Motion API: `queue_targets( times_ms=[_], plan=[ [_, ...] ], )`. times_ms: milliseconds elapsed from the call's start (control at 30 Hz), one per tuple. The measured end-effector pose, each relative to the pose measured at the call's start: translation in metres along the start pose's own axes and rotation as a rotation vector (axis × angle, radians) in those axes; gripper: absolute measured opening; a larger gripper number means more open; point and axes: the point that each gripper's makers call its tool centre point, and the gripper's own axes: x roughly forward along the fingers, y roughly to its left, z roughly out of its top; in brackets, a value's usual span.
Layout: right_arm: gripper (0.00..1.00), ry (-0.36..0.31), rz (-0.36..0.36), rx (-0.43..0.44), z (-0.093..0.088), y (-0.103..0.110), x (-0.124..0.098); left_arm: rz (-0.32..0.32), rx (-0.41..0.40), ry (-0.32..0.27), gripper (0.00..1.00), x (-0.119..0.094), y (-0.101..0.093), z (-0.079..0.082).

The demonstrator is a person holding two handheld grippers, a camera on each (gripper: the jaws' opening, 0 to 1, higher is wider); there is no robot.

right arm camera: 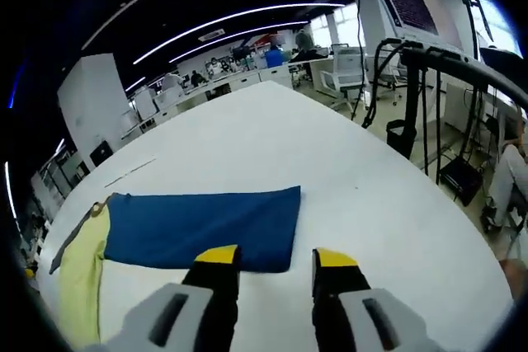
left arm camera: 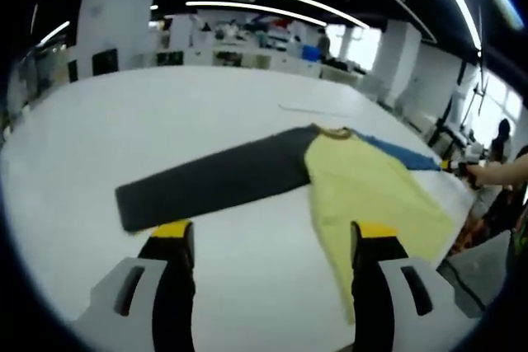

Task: Fold the garment on the visible template until the final outline fits inside the template.

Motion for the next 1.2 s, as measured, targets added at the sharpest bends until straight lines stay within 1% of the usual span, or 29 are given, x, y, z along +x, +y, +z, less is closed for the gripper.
queue_targets(
  times_ms=[133, 233, 300, 333, 367, 400, 433, 467, 600, 667, 767, 800, 900, 967, 1000, 1033, 1100, 1200],
  plan=[
    [0.24, 0.015, -0.010, -0.018, -0.002, 0.000, 0.005, 0.031, 0.001, -0.014, 0.69, -0.003, 0.007, 0.000],
    [0.17, 0.013, 0.003, 0.002, -0.001, 0.004, 0.009, 0.039, -0.003, -0.031, 0.68, -0.005, 0.010, 0.002],
    [0.13, 0.015, -0.011, -0.010, -0.001, 0.004, 0.010, 0.043, -0.009, -0.031, 0.67, -0.006, 0.011, 0.000],
    [0.09, 0.018, -0.032, -0.012, -0.001, 0.000, 0.010, 0.045, -0.014, -0.030, 0.66, -0.006, 0.011, -0.001],
    [0.01, 0.020, -0.041, -0.015, -0.001, -0.001, 0.010, 0.044, -0.016, -0.033, 0.66, -0.007, 0.012, -0.002],
    [0.00, 0.024, -0.050, -0.018, 0.000, -0.002, 0.009, 0.045, -0.019, -0.036, 0.67, -0.008, 0.012, -0.003],
    [0.00, 0.017, -0.063, -0.013, 0.001, -0.004, 0.009, 0.044, -0.020, -0.041, 0.67, -0.008, 0.012, -0.003],
    [0.00, 0.004, -0.058, -0.022, 0.005, -0.003, 0.008, 0.045, -0.027, -0.053, 0.67, -0.008, 0.012, -0.003],
    [0.00, -0.008, -0.048, -0.040, 0.016, 0.003, 0.004, 0.049, -0.036, -0.054, 0.64, -0.007, 0.014, -0.006],
    [0.00, -0.026, -0.027, -0.057, 0.027, 0.012, 0.002, 0.047, -0.045, -0.067, 0.64, -0.006, 0.015, -0.004],
    [0.00, -0.038, -0.007, -0.065, 0.038, 0.021, 0.000, 0.042, -0.045, -0.077, 0.64, -0.004, 0.015, -0.003],
    [0.00, -0.045, 0.011, -0.079, 0.043, 0.028, 0.000, 0.039, -0.045, -0.080, 0.64, -0.004, 0.015, -0.002],
    [0.00, -0.046, 0.061, -0.112, 0.051, 0.049, 0.000, 0.030, -0.069, -0.099, 0.64, -0.003, 0.013, -0.001],
    [0.00, -0.049, 0.112, -0.136, 0.055, 0.069, 0.000, 0.023, -0.064, -0.090, 0.63, -0.002, 0.011, -0.003],
    [0.00, -0.047, 0.126, -0.149, 0.056, 0.076, 0.000, 0.021, -0.054, -0.091, 0.63, -0.002, 0.011, -0.003],
    [0.00, -0.051, 0.162, -0.182, 0.058, 0.091, 0.000, 0.019, -0.047, -0.092, 0.63, -0.002, 0.010, -0.003],
    [0.00, -0.052, 0.202, -0.188, 0.061, 0.110, 0.000, 0.005, -0.049, -0.099, 0.62, -0.002, 0.007, -0.001],
    [0.00, -0.063, 0.282, -0.208, 0.066, 0.147, 0.001, -0.007, -0.052, -0.119, 0.61, -0.001, 0.005, 0.005]
  ],
)
